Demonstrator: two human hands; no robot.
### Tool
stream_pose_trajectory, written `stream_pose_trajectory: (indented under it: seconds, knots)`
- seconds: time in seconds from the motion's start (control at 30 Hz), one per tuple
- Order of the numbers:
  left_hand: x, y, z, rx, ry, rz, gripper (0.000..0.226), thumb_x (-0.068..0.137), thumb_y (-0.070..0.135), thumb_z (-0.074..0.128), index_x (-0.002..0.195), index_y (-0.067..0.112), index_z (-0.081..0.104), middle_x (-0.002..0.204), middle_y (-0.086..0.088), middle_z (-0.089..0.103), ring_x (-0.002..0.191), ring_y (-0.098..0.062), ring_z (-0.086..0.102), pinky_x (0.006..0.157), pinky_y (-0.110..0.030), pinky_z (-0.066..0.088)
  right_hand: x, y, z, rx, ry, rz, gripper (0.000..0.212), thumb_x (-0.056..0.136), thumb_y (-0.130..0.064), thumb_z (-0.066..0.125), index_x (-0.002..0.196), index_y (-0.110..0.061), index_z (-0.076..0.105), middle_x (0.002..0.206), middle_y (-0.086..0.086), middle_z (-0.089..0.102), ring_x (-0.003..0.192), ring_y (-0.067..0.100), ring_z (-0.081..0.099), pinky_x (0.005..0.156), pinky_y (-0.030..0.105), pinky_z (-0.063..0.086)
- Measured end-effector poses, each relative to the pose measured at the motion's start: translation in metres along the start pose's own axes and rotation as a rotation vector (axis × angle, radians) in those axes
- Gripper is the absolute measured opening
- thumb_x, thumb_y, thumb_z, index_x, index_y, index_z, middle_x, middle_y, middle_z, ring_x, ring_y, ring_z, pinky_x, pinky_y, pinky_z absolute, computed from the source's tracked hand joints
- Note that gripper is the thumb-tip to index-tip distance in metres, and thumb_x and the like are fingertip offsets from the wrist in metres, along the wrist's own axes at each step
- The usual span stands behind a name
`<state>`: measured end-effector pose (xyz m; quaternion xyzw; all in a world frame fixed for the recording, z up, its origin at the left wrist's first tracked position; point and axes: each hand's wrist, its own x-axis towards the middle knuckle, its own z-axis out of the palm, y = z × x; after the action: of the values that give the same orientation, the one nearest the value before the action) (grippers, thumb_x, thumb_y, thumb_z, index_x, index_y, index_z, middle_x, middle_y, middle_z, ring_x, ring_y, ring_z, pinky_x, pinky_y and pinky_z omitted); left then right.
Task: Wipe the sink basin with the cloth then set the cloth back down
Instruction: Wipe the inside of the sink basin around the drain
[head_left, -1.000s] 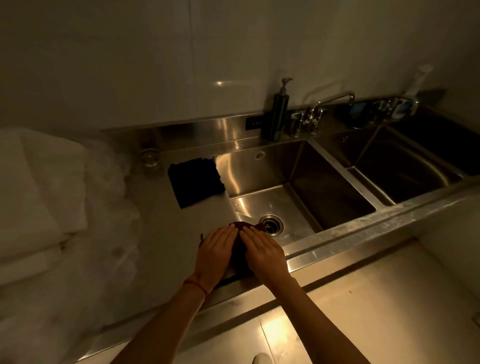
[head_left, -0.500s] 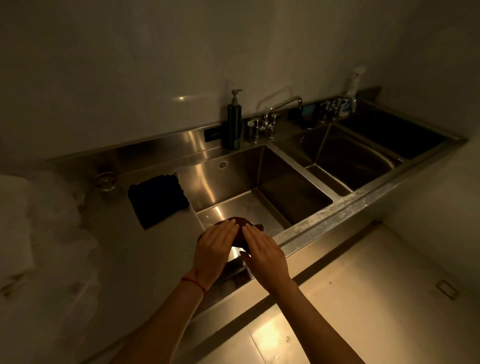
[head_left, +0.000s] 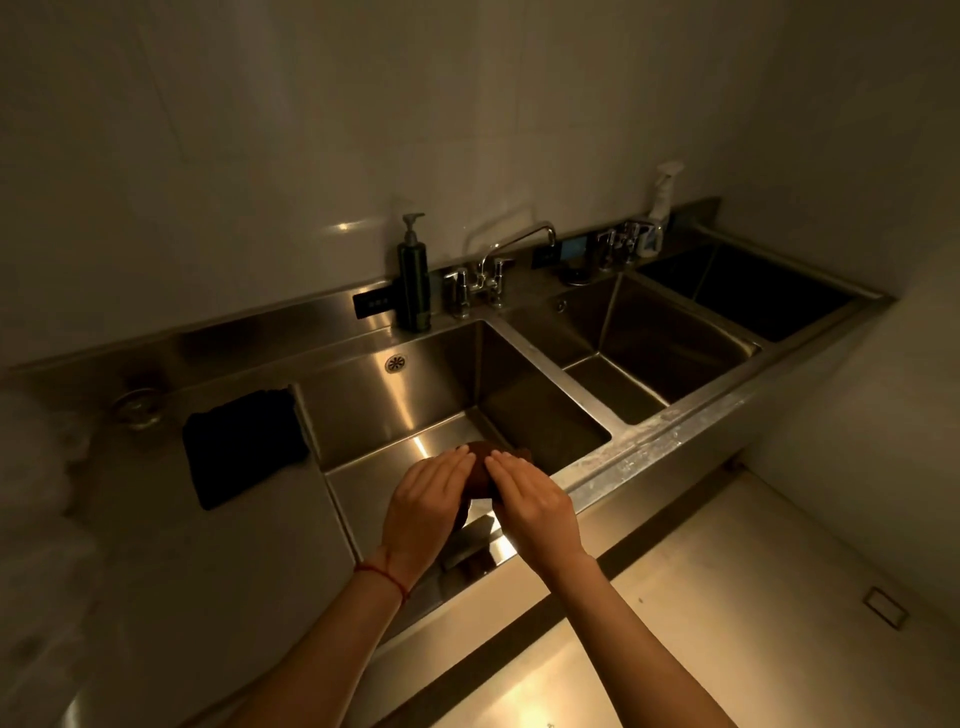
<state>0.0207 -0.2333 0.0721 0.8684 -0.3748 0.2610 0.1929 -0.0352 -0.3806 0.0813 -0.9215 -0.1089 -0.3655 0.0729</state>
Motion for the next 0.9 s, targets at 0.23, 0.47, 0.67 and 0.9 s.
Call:
stream_pose_trajectory:
  seconds: [0.23,0.47,0.67,0.9]
  knots:
    - [0.049,0.047,0.029,-0.022,0.023,-0.014,0.056,0.047,0.005,0.092,0.1,-0.001,0.074,0.098,-0.013,0.076,0.09,-0.026,0.075,0.076,-0.039,0.061,0.002,0.067,-0.012,0.001,0.067,0.037,0.042,0.061,-0.011,0.085,0.099,-0.003,0.07,0.097,0.013,0.073,0.092,0.023,0.07,0.078,0.035,0.058]
    - [0.091,0.095,0.06,-0.067,-0.015,-0.047,0.063,0.044,0.006,0.094,0.103,0.002,0.073,0.101,-0.01,0.076,0.093,-0.022,0.074,0.081,-0.036,0.059,0.001,0.126,-0.03,0.005,0.119,0.064,0.036,0.065,-0.01,0.082,0.099,-0.004,0.071,0.097,0.011,0.074,0.094,0.022,0.069,0.079,0.033,0.056]
    - [0.121,0.123,0.083,-0.12,-0.035,-0.067,0.067,0.041,0.0,0.093,0.104,0.001,0.072,0.101,-0.011,0.076,0.094,-0.024,0.074,0.082,-0.037,0.058,-0.002,0.161,-0.039,-0.005,0.15,0.081,0.034,0.066,-0.009,0.081,0.098,-0.004,0.071,0.096,0.011,0.074,0.093,0.021,0.07,0.082,0.031,0.053]
    - [0.154,0.135,0.107,-0.241,0.009,0.055,0.046,0.056,-0.004,0.087,0.099,0.002,0.071,0.096,-0.01,0.075,0.091,-0.02,0.074,0.093,-0.024,0.047,0.0,0.197,-0.041,-0.014,0.178,0.125,0.035,0.066,-0.007,0.081,0.099,-0.003,0.071,0.096,0.012,0.074,0.092,0.022,0.07,0.078,0.034,0.057]
